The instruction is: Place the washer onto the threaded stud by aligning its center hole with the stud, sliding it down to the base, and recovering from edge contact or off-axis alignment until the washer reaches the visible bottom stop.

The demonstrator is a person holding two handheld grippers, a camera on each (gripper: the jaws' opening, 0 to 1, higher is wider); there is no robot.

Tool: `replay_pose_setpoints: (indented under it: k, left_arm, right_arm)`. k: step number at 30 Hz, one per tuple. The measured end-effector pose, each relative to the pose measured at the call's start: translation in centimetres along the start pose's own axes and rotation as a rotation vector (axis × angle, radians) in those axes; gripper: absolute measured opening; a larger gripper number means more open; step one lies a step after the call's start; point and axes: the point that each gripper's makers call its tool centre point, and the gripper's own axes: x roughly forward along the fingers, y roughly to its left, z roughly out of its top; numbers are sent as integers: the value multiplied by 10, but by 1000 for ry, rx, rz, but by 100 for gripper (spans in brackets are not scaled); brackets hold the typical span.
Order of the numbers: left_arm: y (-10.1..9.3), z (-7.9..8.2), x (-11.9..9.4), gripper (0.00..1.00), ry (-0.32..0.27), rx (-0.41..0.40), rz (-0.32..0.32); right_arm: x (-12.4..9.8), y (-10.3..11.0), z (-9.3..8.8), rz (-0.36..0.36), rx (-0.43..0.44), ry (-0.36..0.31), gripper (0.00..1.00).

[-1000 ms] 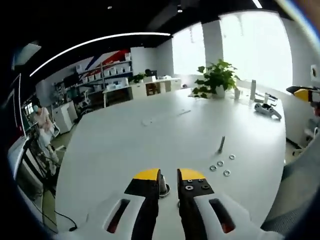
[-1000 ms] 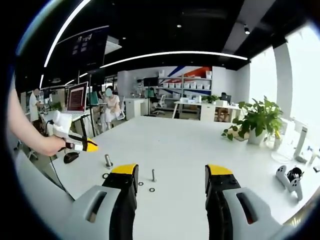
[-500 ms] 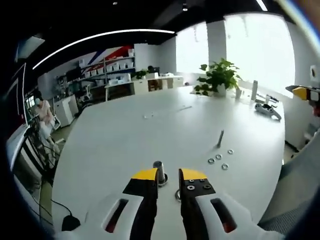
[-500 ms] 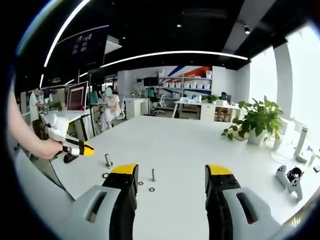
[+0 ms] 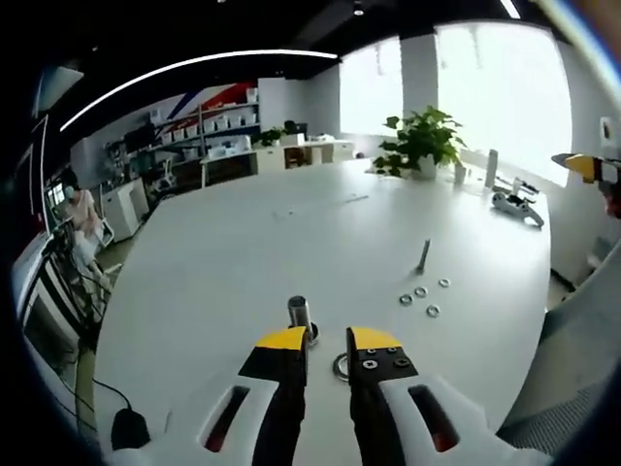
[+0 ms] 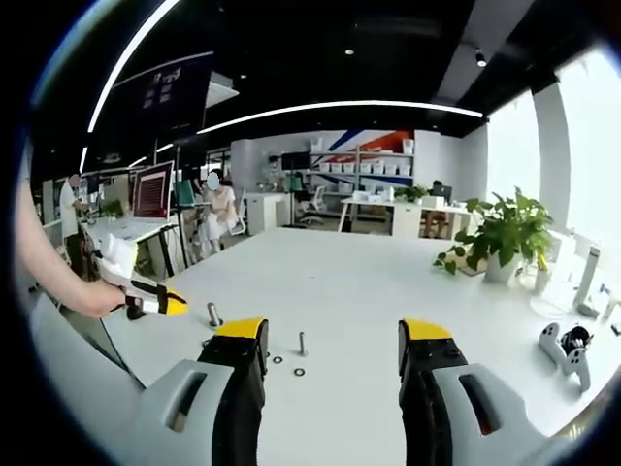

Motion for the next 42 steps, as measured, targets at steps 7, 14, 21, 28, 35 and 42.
replay_pose_setpoints:
  k: [7, 14, 21, 28, 35, 42]
  left_arm:
    - [0, 1, 1, 13, 4, 0, -2]
    - [-1, -3, 1, 13, 19, 2, -3]
    - [-1, -7, 2, 12, 33, 16, -3]
    - [-4, -13, 3, 12, 54, 17, -12]
    - [-18, -20, 11, 12, 105, 78, -62]
    - [-25, -19, 20, 13, 136, 132, -108]
  right_arm:
    - [-1, -3, 11, -6, 40, -44, 57]
    - [0, -7, 18, -17, 50, -64, 59]
    - [3, -13, 22, -32, 76, -77, 59]
    - [9, -15, 28, -36, 88, -95, 59]
    - [20, -16, 26, -40, 104, -102, 59]
    - [25, -8, 24, -17, 69, -95, 59]
